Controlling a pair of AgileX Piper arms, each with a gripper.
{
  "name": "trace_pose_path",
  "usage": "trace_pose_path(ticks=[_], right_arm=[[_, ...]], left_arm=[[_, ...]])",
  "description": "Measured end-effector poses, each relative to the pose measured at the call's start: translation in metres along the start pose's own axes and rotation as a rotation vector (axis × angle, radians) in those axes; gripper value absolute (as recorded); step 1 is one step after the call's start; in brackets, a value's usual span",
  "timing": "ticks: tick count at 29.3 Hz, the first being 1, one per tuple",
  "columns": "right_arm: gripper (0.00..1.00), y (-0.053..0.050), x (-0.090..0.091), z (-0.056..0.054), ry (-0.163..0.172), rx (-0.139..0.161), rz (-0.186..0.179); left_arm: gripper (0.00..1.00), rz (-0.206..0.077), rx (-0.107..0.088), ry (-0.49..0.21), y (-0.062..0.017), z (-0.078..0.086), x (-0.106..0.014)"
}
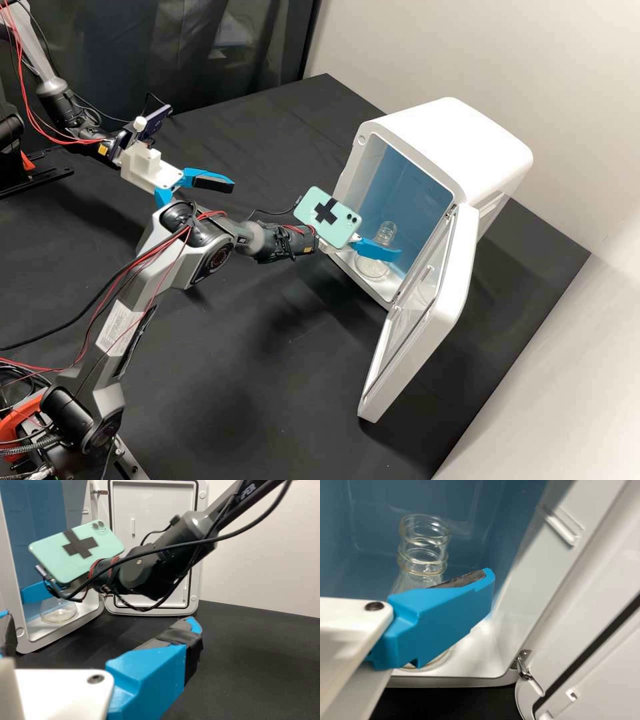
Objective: Take the flask out of the incubator
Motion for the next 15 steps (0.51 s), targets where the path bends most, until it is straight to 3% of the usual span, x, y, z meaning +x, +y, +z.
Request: trace_pose_path(ticks=[11,15], right_arm=[[1.0,-0.004,0.019,-0.005,-0.04,-0.007,0.013],[1.0,-0.008,0.026,-0.006,-0.044,-0.033,0.004]], left_arm=[[1.0,0.009,-0.001,-0.011,0.0018,0.004,0.003],[1.0,0.012,-0.001,-0.016,0.0027,0.005,0.004]])
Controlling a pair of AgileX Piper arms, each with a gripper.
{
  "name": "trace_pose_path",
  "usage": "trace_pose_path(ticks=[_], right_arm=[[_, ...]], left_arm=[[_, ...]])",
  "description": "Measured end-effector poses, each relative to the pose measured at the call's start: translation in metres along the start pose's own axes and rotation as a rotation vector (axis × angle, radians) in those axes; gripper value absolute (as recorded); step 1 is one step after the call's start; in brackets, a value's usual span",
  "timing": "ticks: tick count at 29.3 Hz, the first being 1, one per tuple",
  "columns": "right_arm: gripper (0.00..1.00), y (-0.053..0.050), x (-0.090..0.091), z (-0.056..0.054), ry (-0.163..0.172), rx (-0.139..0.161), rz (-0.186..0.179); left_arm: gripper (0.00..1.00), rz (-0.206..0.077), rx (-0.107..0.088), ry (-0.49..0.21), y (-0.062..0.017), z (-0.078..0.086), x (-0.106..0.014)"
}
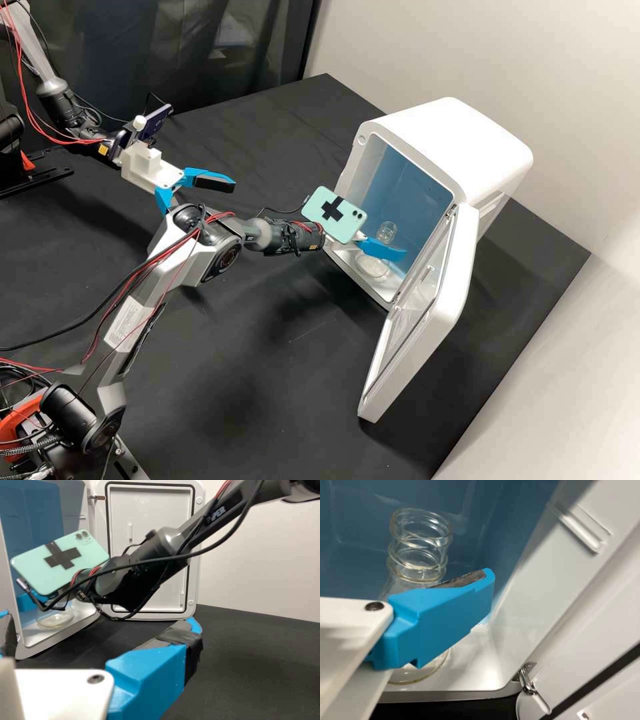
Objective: Take the flask out of the incubator
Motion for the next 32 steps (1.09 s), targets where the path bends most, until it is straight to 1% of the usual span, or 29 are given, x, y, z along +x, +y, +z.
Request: trace_pose_path(ticks=[1,2,5,8,9,10,11,14,16,19,21,22,25,26,29,32], right_arm=[[1.0,-0.002,0.001,0.0,-0.003,0.004,-0.012],[1.0,-0.002,0.002,0.0,-0.008,0.016,-0.031],[1.0,-0.001,0.005,0.004,-0.025,0.046,-0.059],[1.0,0.005,0.01,0.01,-0.038,0.063,-0.054],[1.0,0.007,0.011,0.012,-0.041,0.079,-0.055],[1.0,0.009,0.013,0.014,-0.045,0.087,-0.055],[1.0,0.01,0.014,0.016,-0.049,0.096,-0.057],[1.0,0.01,0.014,0.018,-0.052,0.125,-0.072],[1.0,0.01,0.015,0.02,-0.052,0.156,-0.085],[1.0,0.01,0.016,0.02,-0.044,0.178,-0.1],[1.0,0.011,0.017,0.022,-0.038,0.192,-0.099],[0.0,0.011,0.017,0.024,-0.037,0.192,-0.099],[0.0,0.011,0.017,0.028,-0.029,0.201,-0.104],[0.0,0.012,0.017,0.029,-0.025,0.206,-0.101],[0.0,0.014,0.017,0.031,-0.019,0.198,-0.098],[0.0,0.014,0.017,0.03,-0.009,0.196,-0.098]], left_arm=[[1.0,0.0,0.0,0.0,0.0,0.0,0.0],[1.0,-0.001,0.0,-0.002,-0.0002,0.001,0.0],[1.0,-0.002,0.002,-0.005,-0.0004,0.001,0.0],[1.0,-0.004,0.004,-0.013,-0.0011,0.004,0.0],[1.0,-0.002,0.006,-0.013,-0.0006,0.004,0.001],[1.0,0.0,0.01,-0.014,-0.0002,0.004,0.001],[1.0,-0.002,0.009,-0.013,-0.0003,0.004,0.001],[1.0,0.002,0.01,-0.014,0.0006,0.004,0.002],[1.0,0.002,0.01,-0.014,0.0006,0.004,0.002],[1.0,0.002,0.01,-0.014,0.0006,0.004,0.002],[1.0,0.002,0.01,-0.014,0.0006,0.004,0.002],[1.0,0.002,0.01,-0.014,0.0006,0.004,0.002],[1.0,0.002,0.01,-0.014,0.0006,0.004,0.002],[1.0,0.002,0.01,-0.014,0.0006,0.004,0.002],[1.0,0.002,0.01,-0.014,0.0006,0.004,0.002],[1.0,0.002,0.01,-0.014,0.0006,0.004,0.002]])
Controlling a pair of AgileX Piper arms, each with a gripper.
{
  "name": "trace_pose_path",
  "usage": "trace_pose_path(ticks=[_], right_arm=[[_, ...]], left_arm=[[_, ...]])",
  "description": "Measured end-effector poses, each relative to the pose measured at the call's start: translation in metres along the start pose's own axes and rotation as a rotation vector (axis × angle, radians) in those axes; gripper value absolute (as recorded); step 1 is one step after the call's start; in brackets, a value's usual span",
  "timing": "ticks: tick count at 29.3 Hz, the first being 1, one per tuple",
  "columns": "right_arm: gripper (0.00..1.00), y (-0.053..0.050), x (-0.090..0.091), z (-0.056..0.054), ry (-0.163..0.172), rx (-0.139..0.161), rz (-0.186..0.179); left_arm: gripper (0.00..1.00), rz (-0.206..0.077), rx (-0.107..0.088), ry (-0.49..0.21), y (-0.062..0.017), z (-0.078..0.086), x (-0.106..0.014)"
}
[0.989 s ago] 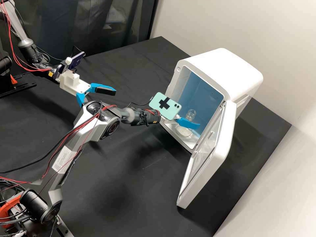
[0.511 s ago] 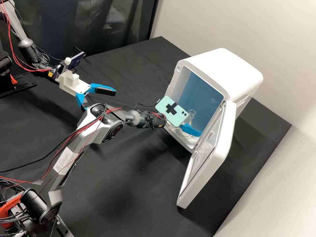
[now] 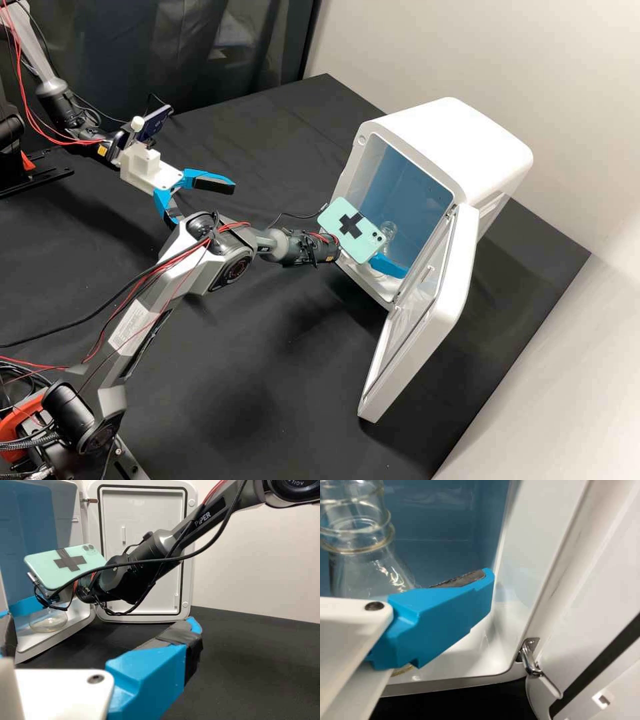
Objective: Take the flask out of the incubator
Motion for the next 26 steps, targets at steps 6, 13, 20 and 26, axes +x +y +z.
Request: trace_pose_path(ticks=[6,13,20,26], right_arm=[[0.0,0.0007,-0.0023,0.0045,-0.004,-0.019,0.006],[0.0,0.007,-0.003,0.0055,-0.001,-0.016,0.037],[0.0,0.0072,-0.003,0.0053,0.002,-0.018,0.04],[0.0,0.0072,-0.003,0.0053,0.002,-0.018,0.04]], left_arm=[[1.0,0.0,0.0,0.0,0.0,0.0,0.0],[1.0,0.0,0.0,0.0,0.0,0.0,0.0],[1.0,0.0,0.0,0.0,0.0,0.0,0.0],[1.0,0.001,0.0,0.002,0.0001,-0.0005,-0.0001]])
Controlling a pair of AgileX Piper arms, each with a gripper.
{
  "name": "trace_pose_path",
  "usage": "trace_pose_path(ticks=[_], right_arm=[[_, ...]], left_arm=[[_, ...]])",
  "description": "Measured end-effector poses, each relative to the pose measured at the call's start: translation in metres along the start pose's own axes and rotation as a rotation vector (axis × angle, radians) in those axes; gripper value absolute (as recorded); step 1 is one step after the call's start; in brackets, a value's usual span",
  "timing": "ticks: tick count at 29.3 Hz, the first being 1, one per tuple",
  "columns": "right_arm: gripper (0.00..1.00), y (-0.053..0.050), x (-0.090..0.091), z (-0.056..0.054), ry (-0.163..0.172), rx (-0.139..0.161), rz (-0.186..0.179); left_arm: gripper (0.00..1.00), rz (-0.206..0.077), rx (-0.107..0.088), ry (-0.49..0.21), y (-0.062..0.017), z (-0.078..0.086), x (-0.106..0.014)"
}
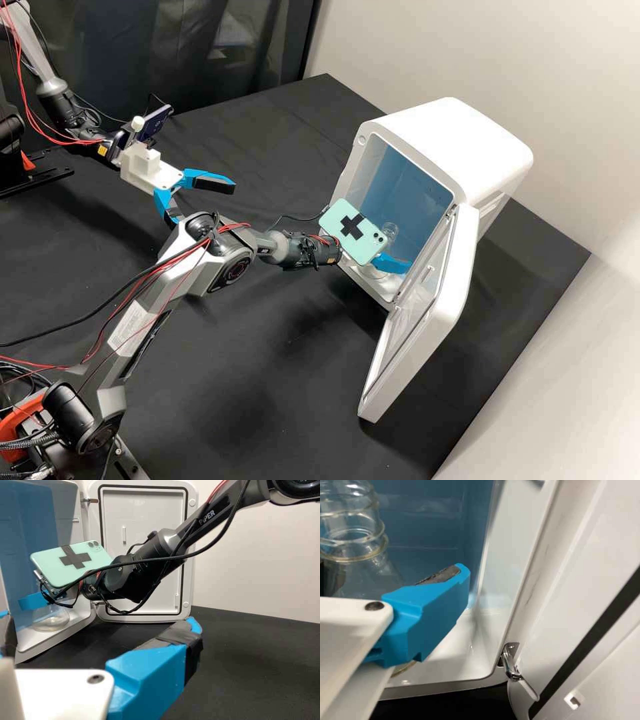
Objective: Take the flask out of the incubator
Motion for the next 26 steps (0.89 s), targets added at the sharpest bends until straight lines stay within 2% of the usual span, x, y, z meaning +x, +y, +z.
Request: trace_pose_path(ticks=[26], right_arm=[[0.0,-0.0016,-0.0013,0.0017,0.005,-0.009,-0.001]], left_arm=[[1.0,0.0,0.0,0.0,0.0,0.0,0.0]])
